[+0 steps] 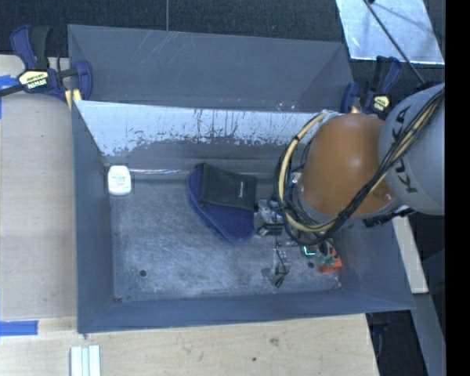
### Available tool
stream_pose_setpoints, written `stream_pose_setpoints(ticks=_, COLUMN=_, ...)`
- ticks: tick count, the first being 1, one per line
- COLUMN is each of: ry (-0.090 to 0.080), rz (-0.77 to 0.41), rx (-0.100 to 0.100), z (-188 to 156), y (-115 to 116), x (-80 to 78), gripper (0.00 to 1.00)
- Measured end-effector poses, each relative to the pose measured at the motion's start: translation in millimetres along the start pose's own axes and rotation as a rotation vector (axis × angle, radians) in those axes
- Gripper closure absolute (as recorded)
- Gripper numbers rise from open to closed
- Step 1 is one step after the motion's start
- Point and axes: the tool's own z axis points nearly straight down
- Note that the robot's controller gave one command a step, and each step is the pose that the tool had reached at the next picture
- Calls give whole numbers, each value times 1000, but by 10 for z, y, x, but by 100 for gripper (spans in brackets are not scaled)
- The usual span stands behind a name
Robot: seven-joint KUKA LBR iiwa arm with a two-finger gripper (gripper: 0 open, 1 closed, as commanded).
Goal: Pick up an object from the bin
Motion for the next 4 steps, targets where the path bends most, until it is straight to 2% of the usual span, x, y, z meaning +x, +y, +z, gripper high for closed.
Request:
stream_pose_setpoints(ticks=1, ry=-8, rz=102, rx=0, z=554, y=-41, x=-638, gripper=0)
stream_pose_setpoints(ticks=2, ry=-6, rz=-322, rx=1, z=677, y=-288, x=-1008, gripper=0)
stream_pose_setpoints(ticks=3, ry=-13, rz=-508, rx=-4, z=670, y=-866, x=-952, gripper=0)
stream_pose_setpoints(ticks=4, ry=-13, rz=-507, rx=-3, z=667, y=-869, x=-951, gripper=100)
